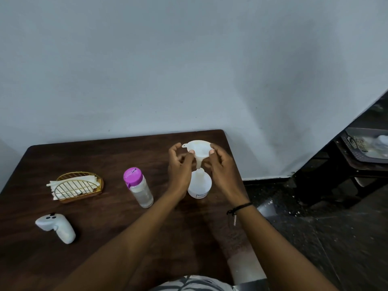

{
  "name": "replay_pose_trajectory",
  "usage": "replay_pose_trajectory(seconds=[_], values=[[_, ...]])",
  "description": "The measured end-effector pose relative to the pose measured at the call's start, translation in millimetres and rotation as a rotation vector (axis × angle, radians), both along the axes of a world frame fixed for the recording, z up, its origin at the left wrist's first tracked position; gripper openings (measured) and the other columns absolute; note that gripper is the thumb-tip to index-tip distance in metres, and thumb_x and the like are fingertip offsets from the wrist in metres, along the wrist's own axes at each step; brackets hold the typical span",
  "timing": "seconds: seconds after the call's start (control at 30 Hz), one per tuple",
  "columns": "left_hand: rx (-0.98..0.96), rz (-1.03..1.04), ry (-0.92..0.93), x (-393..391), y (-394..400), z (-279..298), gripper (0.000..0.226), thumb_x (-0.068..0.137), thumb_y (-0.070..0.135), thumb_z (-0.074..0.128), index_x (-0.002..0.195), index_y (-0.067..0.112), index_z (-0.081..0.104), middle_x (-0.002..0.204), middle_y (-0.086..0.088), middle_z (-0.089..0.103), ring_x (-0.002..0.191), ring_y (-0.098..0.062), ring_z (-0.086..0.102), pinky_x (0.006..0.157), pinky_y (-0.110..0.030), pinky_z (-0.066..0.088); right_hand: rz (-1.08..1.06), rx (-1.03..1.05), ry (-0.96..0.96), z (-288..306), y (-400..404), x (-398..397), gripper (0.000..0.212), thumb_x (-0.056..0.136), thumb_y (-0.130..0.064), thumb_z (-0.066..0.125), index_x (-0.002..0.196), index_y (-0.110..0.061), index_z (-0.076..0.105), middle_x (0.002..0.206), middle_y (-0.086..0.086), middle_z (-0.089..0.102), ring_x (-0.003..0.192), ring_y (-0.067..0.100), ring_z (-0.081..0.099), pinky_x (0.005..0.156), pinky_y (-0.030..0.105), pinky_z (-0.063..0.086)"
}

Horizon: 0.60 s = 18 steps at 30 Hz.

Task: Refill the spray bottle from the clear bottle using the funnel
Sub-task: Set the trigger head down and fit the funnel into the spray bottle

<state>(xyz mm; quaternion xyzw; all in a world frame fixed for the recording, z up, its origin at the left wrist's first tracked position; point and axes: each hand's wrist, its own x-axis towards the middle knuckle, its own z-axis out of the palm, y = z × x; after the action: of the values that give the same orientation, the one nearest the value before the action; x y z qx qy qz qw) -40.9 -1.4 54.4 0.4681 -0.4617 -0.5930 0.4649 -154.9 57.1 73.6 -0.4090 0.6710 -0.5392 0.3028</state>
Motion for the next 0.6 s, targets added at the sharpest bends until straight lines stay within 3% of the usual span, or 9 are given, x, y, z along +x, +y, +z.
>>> replay_pose_trajectory(seconds=[0.1, 0.2, 0.27, 0.4, 0.6], values=[[-0.009, -0.051, -0.056, -1, 4, -2, 0.043, 0.091, 0.023, 0.06, 0.132, 0.029, 0.047, 0.095, -0.002, 0.073, 0.093, -0.022, 0.072, 0.091, -0.049, 0.056, -0.022, 0.037, -0.036, -6, 4, -2, 0.046, 0.103, -0.033, 0.046, 0.148, -0.02, 0.043, 0.142, 0.001, 0.055, 0.12, 0.017, 0.062, 0.094, 0.037, 0.057], [-0.005, -0.067, -0.112, -1, 7, -1, 0.047, 0.082, 0.036, 0.062, 0.127, 0.034, 0.05, 0.1, -0.002, 0.073, 0.099, -0.024, 0.07, 0.093, -0.052, 0.055, -0.045, 0.063, -0.048, -12, 7, -2, 0.055, 0.099, -0.043, 0.046, 0.15, -0.024, 0.039, 0.147, -0.001, 0.051, 0.126, 0.018, 0.058, 0.099, 0.042, 0.054], [-0.005, -0.069, -0.138, -1, 9, -4, 0.048, 0.079, 0.041, 0.061, 0.125, 0.038, 0.05, 0.102, -0.001, 0.073, 0.101, -0.024, 0.069, 0.093, -0.052, 0.055, -0.042, 0.076, -0.041, -14, 9, -2, 0.051, 0.101, -0.04, 0.046, 0.149, -0.024, 0.041, 0.146, -0.001, 0.052, 0.126, 0.018, 0.058, 0.1, 0.042, 0.053], [-0.029, -0.076, -0.173, 3, 12, -7, 0.042, 0.086, 0.031, 0.062, 0.126, 0.035, 0.05, 0.107, 0.001, 0.072, 0.105, -0.018, 0.067, 0.093, -0.051, 0.055, -0.024, 0.087, -0.011, -10, 14, -1, 0.044, 0.103, -0.029, 0.047, 0.146, -0.021, 0.047, 0.141, -0.004, 0.055, 0.123, 0.018, 0.06, 0.102, 0.041, 0.052], [-0.018, -0.106, -0.212, 9, 18, -12, 0.046, 0.08, 0.036, 0.062, 0.124, 0.038, 0.049, 0.117, 0.0, 0.069, 0.108, -0.016, 0.065, 0.093, -0.048, 0.056, -0.024, 0.124, 0.006, -21, 19, -1, 0.044, 0.102, -0.023, 0.048, 0.146, -0.019, 0.047, 0.142, -0.001, 0.055, 0.115, 0.015, 0.064, 0.094, 0.028, 0.056]])
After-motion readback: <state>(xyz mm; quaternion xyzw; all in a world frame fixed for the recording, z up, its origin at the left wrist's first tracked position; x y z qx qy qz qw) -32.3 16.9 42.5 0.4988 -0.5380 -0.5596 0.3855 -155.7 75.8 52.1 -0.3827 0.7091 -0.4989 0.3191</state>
